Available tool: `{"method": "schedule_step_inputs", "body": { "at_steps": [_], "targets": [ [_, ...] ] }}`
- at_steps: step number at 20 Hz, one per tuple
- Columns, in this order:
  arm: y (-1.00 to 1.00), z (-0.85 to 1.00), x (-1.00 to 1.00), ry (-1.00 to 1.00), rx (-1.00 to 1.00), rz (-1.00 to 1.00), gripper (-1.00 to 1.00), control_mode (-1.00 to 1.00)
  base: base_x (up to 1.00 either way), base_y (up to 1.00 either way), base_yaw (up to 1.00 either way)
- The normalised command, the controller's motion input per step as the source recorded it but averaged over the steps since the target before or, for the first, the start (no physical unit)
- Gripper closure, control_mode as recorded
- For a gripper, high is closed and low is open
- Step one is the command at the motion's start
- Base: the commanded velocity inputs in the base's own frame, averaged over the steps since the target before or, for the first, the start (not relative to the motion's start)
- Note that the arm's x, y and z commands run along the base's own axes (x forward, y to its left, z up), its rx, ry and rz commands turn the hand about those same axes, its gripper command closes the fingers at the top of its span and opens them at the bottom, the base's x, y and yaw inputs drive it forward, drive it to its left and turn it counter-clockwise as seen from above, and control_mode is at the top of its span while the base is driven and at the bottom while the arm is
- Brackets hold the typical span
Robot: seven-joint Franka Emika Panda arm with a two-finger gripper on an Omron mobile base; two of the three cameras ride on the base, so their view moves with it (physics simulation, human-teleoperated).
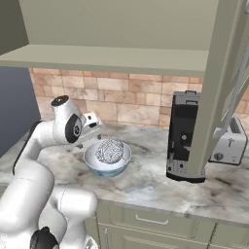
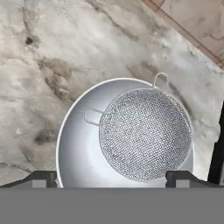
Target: Open the cabinet and setup a tea strainer by placing it in the bowl upright.
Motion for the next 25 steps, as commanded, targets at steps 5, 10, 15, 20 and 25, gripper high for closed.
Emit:
{"method": "schedule_step_inputs", "body": {
  "at_steps": [5, 10, 15, 20, 25],
  "targets": [
    [-0.18, 0.53, -0.44, 0.0, 0.55, -0.16, -1.0, -1.0, 0.0, 0.0, 0.0],
    [0.0, 0.5, -0.51, 0.0, 0.15, -0.17, -1.0, -1.0, 0.0, 0.0, 0.0],
    [0.0, 0.29, -0.49, 0.02, 0.04, -0.21, -1.0, -1.0, 0.0, 0.0, 0.0],
    [0.0, 0.26, -0.23, 0.11, -0.03, -0.25, -1.0, -1.0, 0.0, 0.0, 0.0],
    [-0.05, 0.28, 0.08, 0.34, 0.07, -0.19, -1.0, -1.0, 0.0, 0.0, 0.0]
  ]
}}
